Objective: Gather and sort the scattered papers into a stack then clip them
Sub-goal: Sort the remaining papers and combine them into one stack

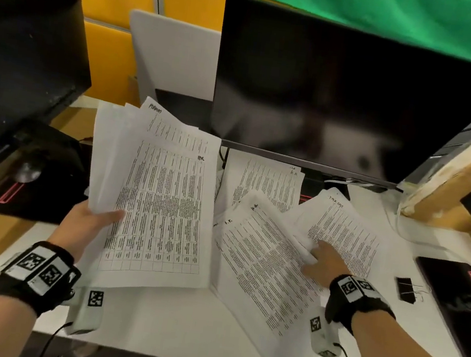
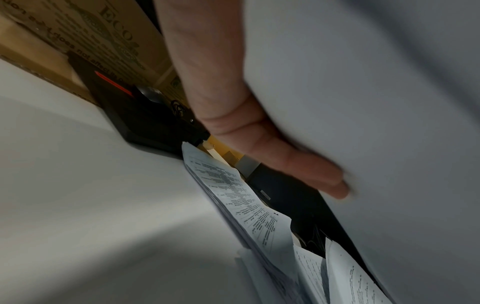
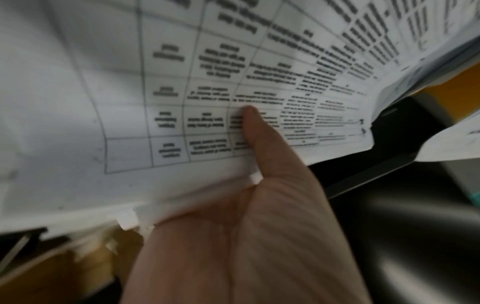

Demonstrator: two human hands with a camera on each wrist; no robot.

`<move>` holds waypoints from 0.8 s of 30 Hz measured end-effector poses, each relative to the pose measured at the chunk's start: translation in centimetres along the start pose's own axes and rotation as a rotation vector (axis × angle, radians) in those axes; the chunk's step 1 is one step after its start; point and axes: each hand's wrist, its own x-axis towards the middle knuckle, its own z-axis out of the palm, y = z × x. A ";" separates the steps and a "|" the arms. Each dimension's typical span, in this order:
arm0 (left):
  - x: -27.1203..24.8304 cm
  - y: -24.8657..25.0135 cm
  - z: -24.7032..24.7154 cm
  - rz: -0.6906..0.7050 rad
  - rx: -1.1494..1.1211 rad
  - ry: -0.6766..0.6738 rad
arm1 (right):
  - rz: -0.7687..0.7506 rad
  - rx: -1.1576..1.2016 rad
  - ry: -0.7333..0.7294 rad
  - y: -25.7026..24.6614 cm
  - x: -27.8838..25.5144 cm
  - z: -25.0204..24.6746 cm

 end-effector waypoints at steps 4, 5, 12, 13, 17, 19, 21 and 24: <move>0.3 -0.3 0.1 0.001 -0.012 -0.013 | 0.033 0.058 0.079 0.2 1.0 0.8; 0.3 -0.4 0.2 0.004 -0.010 -0.016 | 0.036 0.080 0.135 0.3 1.0 0.8; 0.4 -1.2 1.1 -0.015 0.002 -0.028 | 0.108 0.200 0.356 0.6 -2.0 -1.5; 0.3 -1.3 1.2 -0.017 -0.001 -0.031 | 0.088 0.230 0.377 0.4 -2.7 -2.4; -0.1 -2.1 1.9 -0.015 -0.009 -0.033 | -0.005 0.410 0.528 -1.3 -6.3 -7.4; -0.4 -2.4 2.5 -0.039 -0.020 -0.048 | -0.052 0.550 0.558 -1.5 -7.1 -9.5; -0.6 -2.5 3.3 -0.055 -0.034 -0.086 | -0.085 0.706 0.521 -1.7 -7.1 -10.3; -1.4 -2.4 5.0 -0.041 -0.043 -0.145 | -0.096 0.868 0.379 -2.4 -6.5 -8.7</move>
